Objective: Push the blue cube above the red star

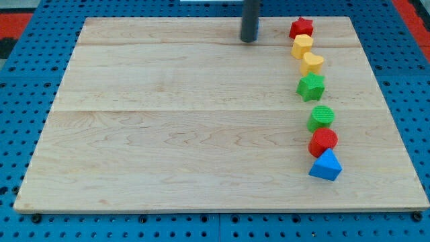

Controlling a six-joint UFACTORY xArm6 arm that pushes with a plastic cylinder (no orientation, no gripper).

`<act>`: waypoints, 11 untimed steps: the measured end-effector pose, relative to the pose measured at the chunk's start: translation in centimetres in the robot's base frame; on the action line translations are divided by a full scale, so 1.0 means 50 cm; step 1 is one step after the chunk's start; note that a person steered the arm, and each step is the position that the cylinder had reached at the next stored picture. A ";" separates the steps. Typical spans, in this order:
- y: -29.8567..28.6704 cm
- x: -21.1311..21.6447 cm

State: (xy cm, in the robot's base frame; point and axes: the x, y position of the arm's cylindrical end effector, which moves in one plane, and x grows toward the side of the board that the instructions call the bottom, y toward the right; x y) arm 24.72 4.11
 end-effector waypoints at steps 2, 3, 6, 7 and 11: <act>0.056 -0.020; 0.118 -0.055; 0.023 -0.106; 0.126 -0.110; 0.076 -0.001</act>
